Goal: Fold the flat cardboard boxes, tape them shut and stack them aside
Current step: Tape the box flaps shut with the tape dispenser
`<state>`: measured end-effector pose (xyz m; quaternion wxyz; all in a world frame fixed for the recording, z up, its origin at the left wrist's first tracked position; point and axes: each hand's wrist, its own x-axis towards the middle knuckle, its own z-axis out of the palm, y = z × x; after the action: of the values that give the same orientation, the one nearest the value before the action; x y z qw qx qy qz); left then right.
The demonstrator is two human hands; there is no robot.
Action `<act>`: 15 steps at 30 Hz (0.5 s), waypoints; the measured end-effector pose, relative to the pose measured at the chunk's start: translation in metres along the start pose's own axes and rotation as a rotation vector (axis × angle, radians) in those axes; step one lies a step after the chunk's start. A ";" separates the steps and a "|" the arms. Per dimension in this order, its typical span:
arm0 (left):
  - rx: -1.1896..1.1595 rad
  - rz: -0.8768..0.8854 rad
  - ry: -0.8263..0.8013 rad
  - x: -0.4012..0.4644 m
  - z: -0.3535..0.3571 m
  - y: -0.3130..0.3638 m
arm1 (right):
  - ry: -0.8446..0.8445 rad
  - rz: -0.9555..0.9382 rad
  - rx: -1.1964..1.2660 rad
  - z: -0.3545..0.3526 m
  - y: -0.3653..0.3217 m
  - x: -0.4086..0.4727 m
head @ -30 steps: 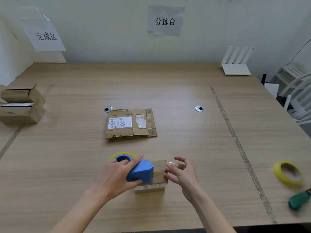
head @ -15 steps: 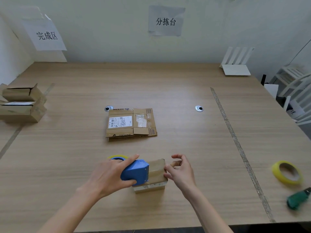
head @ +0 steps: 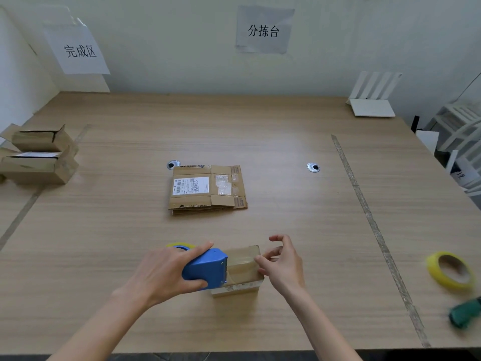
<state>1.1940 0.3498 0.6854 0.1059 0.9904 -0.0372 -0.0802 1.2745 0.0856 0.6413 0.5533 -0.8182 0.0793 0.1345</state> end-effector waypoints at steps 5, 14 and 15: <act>-0.003 -0.011 -0.079 0.003 -0.003 0.002 | 0.018 0.025 -0.089 0.002 -0.004 -0.001; 0.062 -0.049 -0.109 0.002 -0.015 0.007 | 0.049 -0.088 -0.327 0.010 -0.015 -0.012; 0.083 -0.044 -0.109 0.000 -0.015 0.005 | 0.056 -0.092 -0.340 0.009 -0.015 -0.013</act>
<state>1.1963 0.3476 0.7012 0.0610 0.9887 -0.0242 -0.1345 1.2650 0.0995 0.6553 0.4102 -0.9061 0.0335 0.0977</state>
